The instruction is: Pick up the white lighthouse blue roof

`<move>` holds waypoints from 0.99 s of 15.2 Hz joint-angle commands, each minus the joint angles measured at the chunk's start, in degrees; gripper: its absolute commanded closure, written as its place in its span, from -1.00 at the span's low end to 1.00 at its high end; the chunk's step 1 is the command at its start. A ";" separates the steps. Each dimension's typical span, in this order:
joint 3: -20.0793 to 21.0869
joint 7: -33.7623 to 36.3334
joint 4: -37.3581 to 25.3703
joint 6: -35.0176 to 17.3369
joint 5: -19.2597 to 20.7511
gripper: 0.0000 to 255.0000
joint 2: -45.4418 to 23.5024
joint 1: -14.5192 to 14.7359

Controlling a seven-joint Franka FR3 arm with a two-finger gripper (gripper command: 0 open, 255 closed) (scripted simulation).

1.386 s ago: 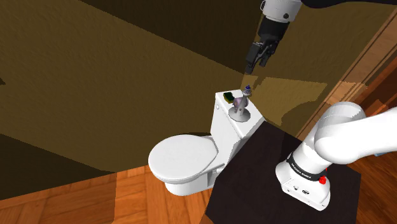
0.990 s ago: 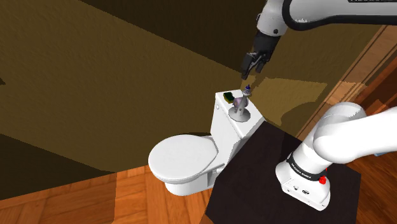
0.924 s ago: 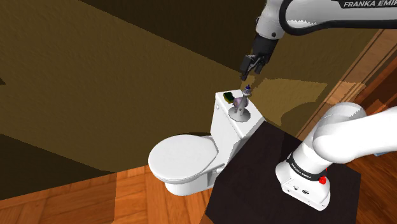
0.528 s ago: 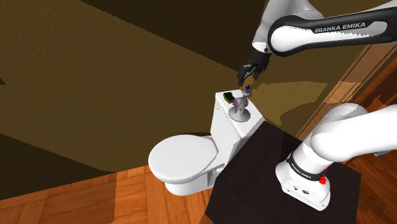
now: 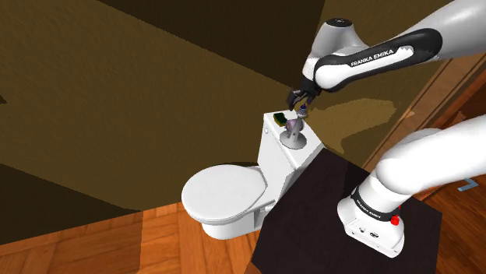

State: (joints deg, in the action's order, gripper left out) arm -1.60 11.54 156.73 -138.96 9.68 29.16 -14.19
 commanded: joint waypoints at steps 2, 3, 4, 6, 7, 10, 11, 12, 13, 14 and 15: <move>-0.44 1.97 -0.17 -7.19 3.13 -1.00 -5.77 -3.32; -0.46 2.89 -0.31 -9.56 4.32 -1.00 -7.82 -4.49; -0.44 3.92 -0.54 -11.87 5.63 -1.00 -9.92 -5.71; -0.29 6.41 -1.30 -16.32 8.69 -1.00 -14.22 -8.34; -0.14 7.91 -1.83 -18.43 10.50 -1.00 -16.42 -9.76; 0.24 13.93 -4.11 -24.11 17.62 -1.00 -23.09 -14.18; 0.21 16.55 -5.12 -25.74 20.69 -1.00 -25.33 -15.56; -0.01 19.49 -6.27 -27.21 24.09 -1.00 -27.56 -16.78; -0.42 22.69 -7.56 -28.53 27.76 -1.00 -29.78 -17.82; -1.20 26.08 -8.98 -29.72 31.56 -1.00 -31.99 -18.44; -2.39 29.53 -10.50 -30.80 35.34 -1.00 -34.18 -18.63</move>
State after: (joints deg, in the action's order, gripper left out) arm -2.86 36.85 147.43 -167.77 39.93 -2.33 -31.94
